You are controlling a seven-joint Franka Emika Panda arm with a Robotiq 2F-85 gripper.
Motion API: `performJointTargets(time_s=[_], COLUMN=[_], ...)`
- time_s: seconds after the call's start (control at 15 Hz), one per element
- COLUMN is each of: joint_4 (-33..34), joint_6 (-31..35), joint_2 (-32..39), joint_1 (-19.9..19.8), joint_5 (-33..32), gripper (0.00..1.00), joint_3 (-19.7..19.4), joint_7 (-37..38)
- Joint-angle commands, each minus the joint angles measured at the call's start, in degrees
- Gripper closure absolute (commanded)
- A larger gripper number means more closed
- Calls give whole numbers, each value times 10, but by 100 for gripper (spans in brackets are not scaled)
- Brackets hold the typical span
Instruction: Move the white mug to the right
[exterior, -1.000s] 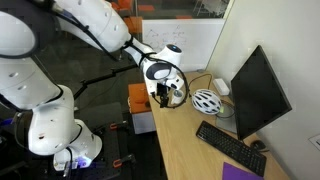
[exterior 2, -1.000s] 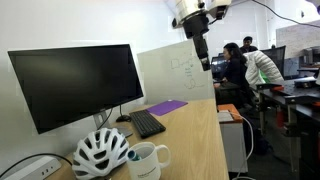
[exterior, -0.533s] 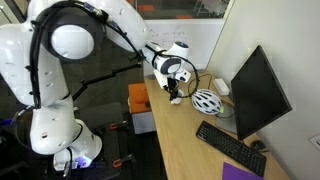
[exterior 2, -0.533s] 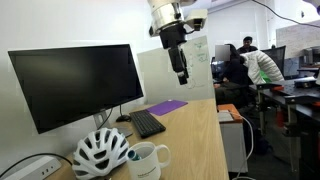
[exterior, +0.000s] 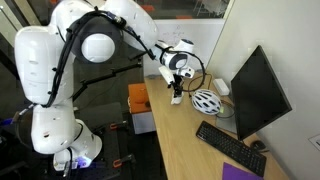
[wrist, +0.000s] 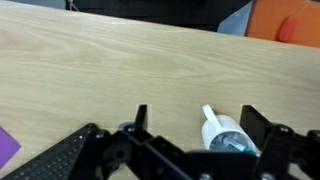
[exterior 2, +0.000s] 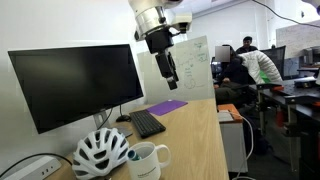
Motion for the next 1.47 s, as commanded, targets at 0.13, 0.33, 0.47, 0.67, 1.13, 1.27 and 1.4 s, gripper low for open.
performJointTargets(time_s=[0.13,0.33,0.47,0.67,1.13,1.27,1.4], joint_4=[1,-4,9,37,134,160,184], joint_6=[-1,91,143,206,258,250,236], joint_2=[0,27,64,127,239,259,280], joint_1=[9,16,15,11,28,31,30], joint_5=[4,-13,-5,21,57,61,67], gripper=[0,0,0,0,0,0,0], joint_3=[-10,-19,-21,-21,-34,-39,-34], joint_7=[-3,15,-5,-18,-28,-25,-32])
